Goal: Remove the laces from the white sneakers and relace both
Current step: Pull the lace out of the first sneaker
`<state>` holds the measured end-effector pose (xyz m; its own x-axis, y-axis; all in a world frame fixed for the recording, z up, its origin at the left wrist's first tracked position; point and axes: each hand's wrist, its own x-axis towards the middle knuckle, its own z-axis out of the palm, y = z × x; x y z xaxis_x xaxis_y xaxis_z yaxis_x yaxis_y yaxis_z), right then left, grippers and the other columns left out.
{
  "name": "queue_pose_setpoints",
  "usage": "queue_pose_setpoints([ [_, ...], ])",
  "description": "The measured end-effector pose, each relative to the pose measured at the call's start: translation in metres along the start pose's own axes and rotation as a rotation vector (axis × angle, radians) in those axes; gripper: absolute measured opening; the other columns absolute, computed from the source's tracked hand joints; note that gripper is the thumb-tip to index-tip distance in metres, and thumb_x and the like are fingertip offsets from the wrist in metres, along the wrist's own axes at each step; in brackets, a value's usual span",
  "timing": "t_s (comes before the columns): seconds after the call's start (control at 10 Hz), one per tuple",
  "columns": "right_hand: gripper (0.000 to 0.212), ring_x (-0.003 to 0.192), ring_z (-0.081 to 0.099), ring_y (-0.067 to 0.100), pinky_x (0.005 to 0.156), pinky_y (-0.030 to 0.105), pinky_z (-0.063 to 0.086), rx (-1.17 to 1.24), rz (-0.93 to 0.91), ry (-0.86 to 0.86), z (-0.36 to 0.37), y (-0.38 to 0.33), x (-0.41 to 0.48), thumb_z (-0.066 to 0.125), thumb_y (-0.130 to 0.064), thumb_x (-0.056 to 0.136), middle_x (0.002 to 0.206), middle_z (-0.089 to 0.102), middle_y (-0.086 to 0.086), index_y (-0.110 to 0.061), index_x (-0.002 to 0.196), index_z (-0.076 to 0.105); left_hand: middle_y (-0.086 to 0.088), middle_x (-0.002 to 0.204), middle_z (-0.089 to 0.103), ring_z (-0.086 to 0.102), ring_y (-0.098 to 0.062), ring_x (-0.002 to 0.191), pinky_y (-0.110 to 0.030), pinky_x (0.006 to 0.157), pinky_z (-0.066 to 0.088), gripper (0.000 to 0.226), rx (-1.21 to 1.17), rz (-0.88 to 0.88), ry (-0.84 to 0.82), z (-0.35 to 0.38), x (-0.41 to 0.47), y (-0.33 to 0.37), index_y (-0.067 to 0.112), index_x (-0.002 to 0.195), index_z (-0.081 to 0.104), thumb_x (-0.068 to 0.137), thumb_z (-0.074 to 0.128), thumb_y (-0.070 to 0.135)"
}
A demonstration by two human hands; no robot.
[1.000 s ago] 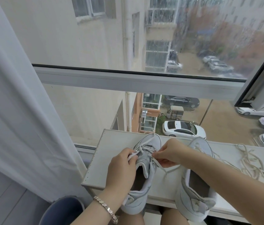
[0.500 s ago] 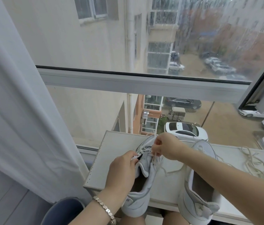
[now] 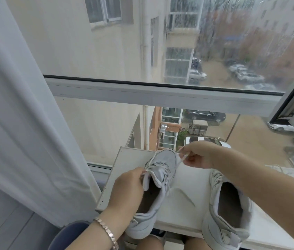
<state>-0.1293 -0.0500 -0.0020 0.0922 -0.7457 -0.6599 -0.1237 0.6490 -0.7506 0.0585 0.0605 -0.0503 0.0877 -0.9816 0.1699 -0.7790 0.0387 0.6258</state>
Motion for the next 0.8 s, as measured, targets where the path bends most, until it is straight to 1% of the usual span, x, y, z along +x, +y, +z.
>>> queue_pose_setpoints([
  [0.1,0.019,0.027,0.028,0.008,0.031,0.011,0.026,0.199,0.095,-0.062,0.009,-0.002,0.008,0.040,0.001,0.095,0.039,0.033,-0.001,-0.007,0.082,0.051,-0.004,0.087,0.069,0.061,-0.021,0.083,-0.032,0.074,0.045,0.021,-0.017,-0.026,-0.058,0.004,0.001,0.002,0.013,0.096,0.068,0.091,0.047,0.012],
  [0.2,0.009,0.037,0.030,0.011,0.035,0.017,0.024,-0.471,-0.191,0.161,0.002,-0.001,0.004,0.060,-0.006,0.086,0.047,0.037,0.001,-0.007,0.078,0.056,-0.003,0.090,0.070,0.061,-0.020,0.084,-0.030,0.073,0.045,0.021,-0.027,-0.035,-0.046,0.002,0.001,-0.001,0.014,0.099,0.068,0.092,0.048,0.014],
  [0.3,0.013,0.058,0.045,0.010,0.046,0.021,0.031,-0.993,-0.730,0.428,-0.004,-0.001,0.004,0.062,-0.009,0.083,0.069,0.053,-0.001,-0.009,0.079,0.049,-0.005,0.090,0.070,0.061,-0.022,0.086,-0.035,0.077,0.047,0.021,-0.032,-0.035,-0.064,0.003,0.003,0.001,0.013,0.099,0.068,0.093,0.048,0.016],
  [0.4,0.022,0.054,0.048,0.012,0.051,0.019,0.042,-0.297,-0.317,0.323,0.008,0.001,0.006,0.058,-0.025,0.091,0.068,0.053,0.003,-0.008,0.079,0.051,-0.004,0.087,0.069,0.061,-0.021,0.082,-0.033,0.073,0.047,0.020,-0.047,-0.038,-0.058,0.005,0.004,0.003,0.014,0.098,0.068,0.092,0.049,0.014],
  [0.5,0.045,0.054,0.052,0.021,0.058,0.030,0.048,0.378,0.214,-0.098,0.019,0.011,0.001,0.042,-0.042,0.094,0.057,0.054,0.009,-0.008,0.066,0.046,-0.004,0.084,0.069,0.061,-0.022,0.081,-0.034,0.072,0.047,0.020,-0.050,-0.038,-0.046,0.005,0.003,0.001,0.015,0.094,0.069,0.091,0.049,0.014],
  [0.6,0.050,0.029,0.035,0.017,0.050,0.025,0.041,0.368,0.152,-0.060,0.020,0.017,0.003,0.028,-0.025,0.099,0.039,0.027,-0.001,-0.016,0.051,0.036,-0.002,0.087,0.070,0.061,-0.020,0.083,-0.032,0.073,0.047,0.021,-0.066,-0.026,-0.058,0.005,0.004,0.001,0.016,0.097,0.069,0.090,0.050,0.012],
  [0.7,0.046,0.034,0.030,0.014,0.039,0.017,0.036,0.060,0.070,0.070,0.018,0.019,0.001,0.027,-0.030,0.101,0.037,0.026,-0.001,-0.015,0.058,0.033,-0.002,0.090,0.070,0.062,-0.019,0.086,-0.034,0.076,0.048,0.023,-0.087,-0.001,-0.134,0.006,0.005,0.002,0.017,0.100,0.070,0.091,0.049,0.011],
  [0.8,0.045,0.045,0.043,0.015,0.031,0.015,0.029,-0.219,-0.128,0.230,0.012,0.013,0.003,0.031,-0.028,0.102,0.046,0.043,0.003,-0.010,0.062,0.044,0.001,0.092,0.071,0.062,-0.016,0.088,-0.026,0.076,0.046,0.025,-0.090,-0.012,-0.113,0.003,0.010,-0.001,0.020,0.102,0.070,0.092,0.049,0.011],
])
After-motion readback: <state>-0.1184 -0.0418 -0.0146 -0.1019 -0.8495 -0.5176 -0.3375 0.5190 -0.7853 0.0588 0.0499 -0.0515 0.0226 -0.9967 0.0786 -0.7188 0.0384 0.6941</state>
